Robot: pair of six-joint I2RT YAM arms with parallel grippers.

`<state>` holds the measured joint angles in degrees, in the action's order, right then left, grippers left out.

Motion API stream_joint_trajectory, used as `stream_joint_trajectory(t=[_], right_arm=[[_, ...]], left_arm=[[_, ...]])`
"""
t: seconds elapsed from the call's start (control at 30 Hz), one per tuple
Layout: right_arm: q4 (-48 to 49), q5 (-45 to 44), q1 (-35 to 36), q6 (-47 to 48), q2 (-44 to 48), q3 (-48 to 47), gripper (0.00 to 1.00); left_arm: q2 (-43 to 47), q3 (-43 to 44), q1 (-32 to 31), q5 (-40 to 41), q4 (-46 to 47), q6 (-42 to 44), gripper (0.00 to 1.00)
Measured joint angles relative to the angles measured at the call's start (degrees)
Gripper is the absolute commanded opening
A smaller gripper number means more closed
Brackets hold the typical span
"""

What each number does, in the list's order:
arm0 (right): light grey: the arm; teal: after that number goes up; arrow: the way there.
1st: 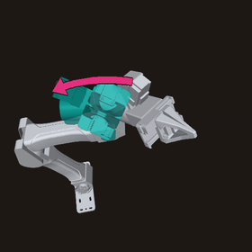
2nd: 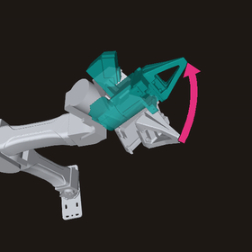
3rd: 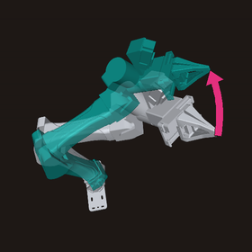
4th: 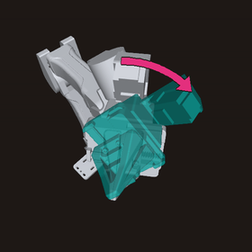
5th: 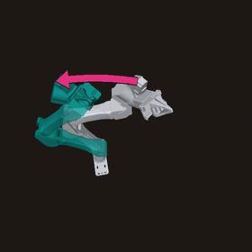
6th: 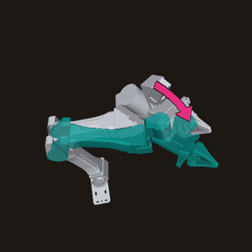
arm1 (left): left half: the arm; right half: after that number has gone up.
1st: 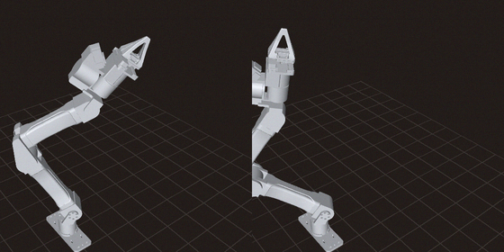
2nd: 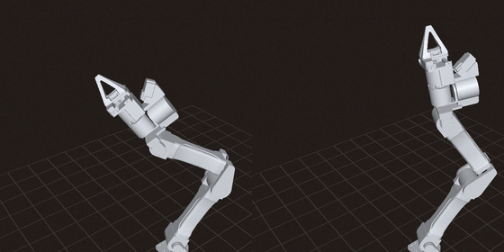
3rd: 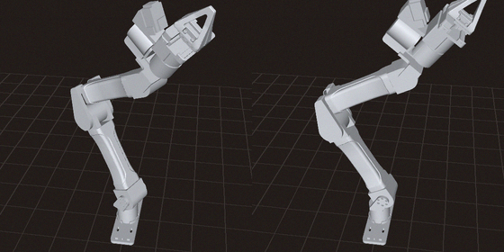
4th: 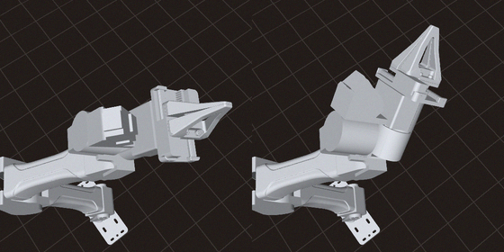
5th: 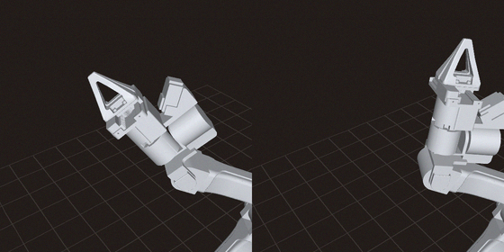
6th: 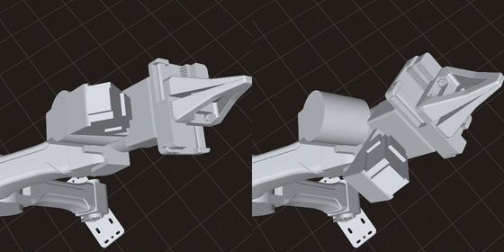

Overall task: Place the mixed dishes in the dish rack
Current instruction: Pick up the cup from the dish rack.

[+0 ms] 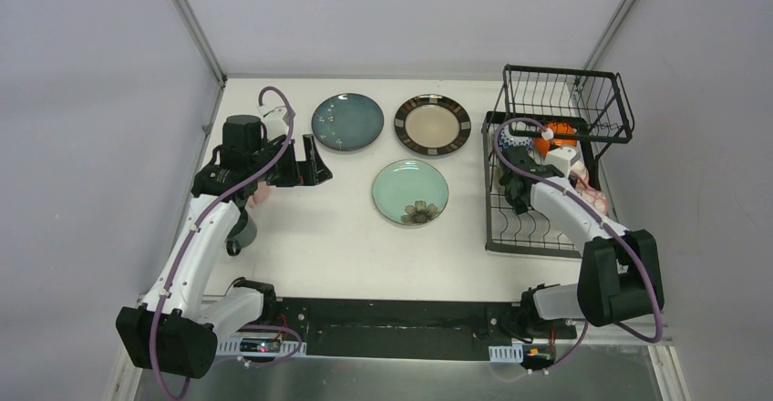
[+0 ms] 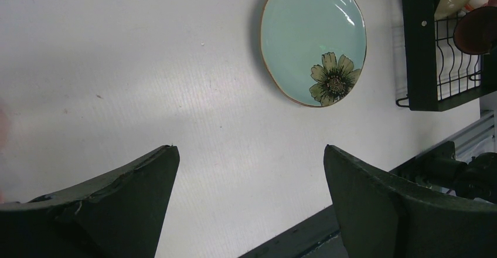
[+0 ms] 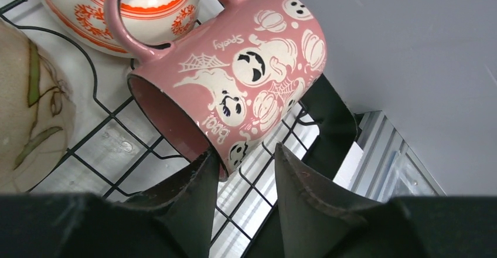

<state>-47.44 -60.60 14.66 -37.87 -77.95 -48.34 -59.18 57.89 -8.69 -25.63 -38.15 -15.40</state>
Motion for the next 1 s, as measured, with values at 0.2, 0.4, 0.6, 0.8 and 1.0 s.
stream_joint_trajectory(t=[0.2,0.4,0.6,0.8,1.0], right_arm=[[-0.07,-0.55,-0.81,0.0,-0.63,0.0,0.4],[0.61,-1.95,-1.6,-0.28,-3.34,0.0,0.33],[0.61,-3.04,-1.68,0.59,-3.17,0.0,0.11],[0.04,-4.87,-1.99,3.93,-0.57,0.02,0.0],[-4.09,-5.01,-1.11,3.98,1.73,-1.55,0.0]], left_arm=[[0.02,0.0,-0.39,0.02,0.0,0.02,0.99],[0.17,-0.02,-0.72,0.02,0.0,0.04,0.99],[0.28,-0.02,-0.72,0.02,0.0,0.04,0.99],[0.28,-0.02,-0.72,0.02,0.0,0.04,0.99],[0.28,-0.02,-0.72,0.02,0.0,0.04,0.99]])
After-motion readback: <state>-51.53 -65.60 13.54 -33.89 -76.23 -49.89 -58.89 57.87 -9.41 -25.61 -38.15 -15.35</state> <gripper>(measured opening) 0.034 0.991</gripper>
